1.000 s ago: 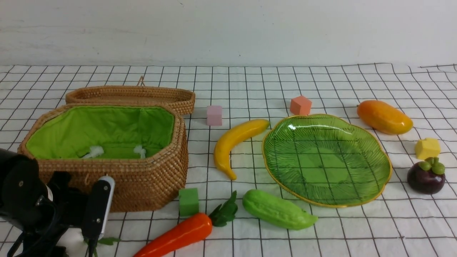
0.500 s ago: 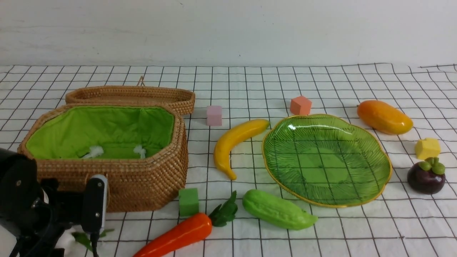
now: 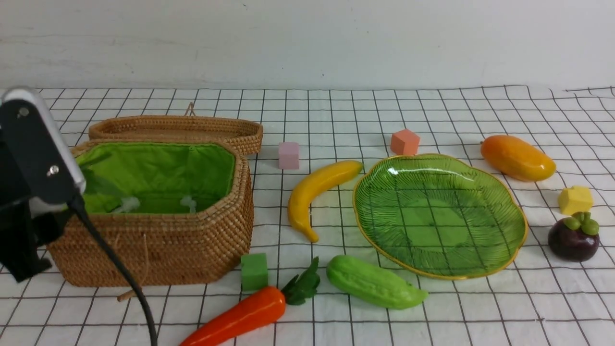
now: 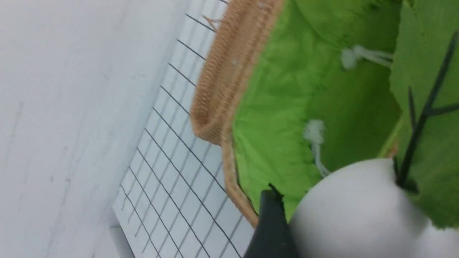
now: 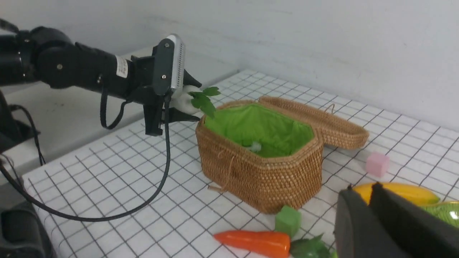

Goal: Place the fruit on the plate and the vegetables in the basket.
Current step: Take a daikon with your left arm and place it on the basket on the left.

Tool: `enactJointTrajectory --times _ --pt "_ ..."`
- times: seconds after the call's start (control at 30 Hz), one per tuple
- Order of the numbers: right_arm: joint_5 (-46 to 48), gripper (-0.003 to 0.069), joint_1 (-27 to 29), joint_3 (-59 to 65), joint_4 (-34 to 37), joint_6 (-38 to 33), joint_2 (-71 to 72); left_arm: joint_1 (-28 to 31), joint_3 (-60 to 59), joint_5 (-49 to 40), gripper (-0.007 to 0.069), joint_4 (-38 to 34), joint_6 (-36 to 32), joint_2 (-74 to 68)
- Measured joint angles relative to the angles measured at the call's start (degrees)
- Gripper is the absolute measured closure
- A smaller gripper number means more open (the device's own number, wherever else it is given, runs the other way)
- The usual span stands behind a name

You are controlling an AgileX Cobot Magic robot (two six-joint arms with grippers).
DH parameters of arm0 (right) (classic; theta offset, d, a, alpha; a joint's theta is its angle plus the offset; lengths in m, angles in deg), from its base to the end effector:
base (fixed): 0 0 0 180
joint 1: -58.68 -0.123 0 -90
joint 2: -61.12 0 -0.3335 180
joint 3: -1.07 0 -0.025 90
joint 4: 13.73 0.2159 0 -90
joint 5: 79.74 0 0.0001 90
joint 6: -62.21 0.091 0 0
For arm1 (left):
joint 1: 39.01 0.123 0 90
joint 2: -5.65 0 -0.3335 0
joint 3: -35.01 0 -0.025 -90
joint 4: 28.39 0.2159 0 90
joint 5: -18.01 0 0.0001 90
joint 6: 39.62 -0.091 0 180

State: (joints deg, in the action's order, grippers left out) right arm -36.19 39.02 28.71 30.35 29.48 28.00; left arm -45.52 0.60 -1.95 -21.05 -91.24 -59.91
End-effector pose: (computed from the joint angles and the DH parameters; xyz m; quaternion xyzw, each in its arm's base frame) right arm -0.0369 0.0332 0.4253 -0.2727 0.6816 0.3039 0.6072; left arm 0.1573 -0.0139 0.3686 0.4557 0.7352 0.2369 0.4425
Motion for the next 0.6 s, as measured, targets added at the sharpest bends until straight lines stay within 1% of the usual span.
enactJointTrajectory --times 0.2,0.37,0.5,0.57,0.6 --pt "-3.97 0.0561 0.0 0.0 0.75 0.0 0.0 0.0 7.12 1.33 0.0114 -2.43 0.95 -9.56" --pt "-3.85 0.056 0.0 0.0 0.75 0.0 0.0 0.0 10.62 4.29 0.0114 -2.77 1.0 -18.54" --pt "-3.47 0.0555 0.0 0.0 0.75 0.0 0.0 0.0 10.91 7.3 0.0114 -2.77 1.17 -21.87" --pt "-2.82 0.055 0.0 0.0 0.75 0.0 0.0 0.0 10.91 8.35 0.0087 -2.72 1.17 -23.13" --pt "-2.59 0.0549 0.0 0.0 0.75 0.0 0.0 0.0 10.91 8.63 0.0055 -2.72 1.17 -23.39"
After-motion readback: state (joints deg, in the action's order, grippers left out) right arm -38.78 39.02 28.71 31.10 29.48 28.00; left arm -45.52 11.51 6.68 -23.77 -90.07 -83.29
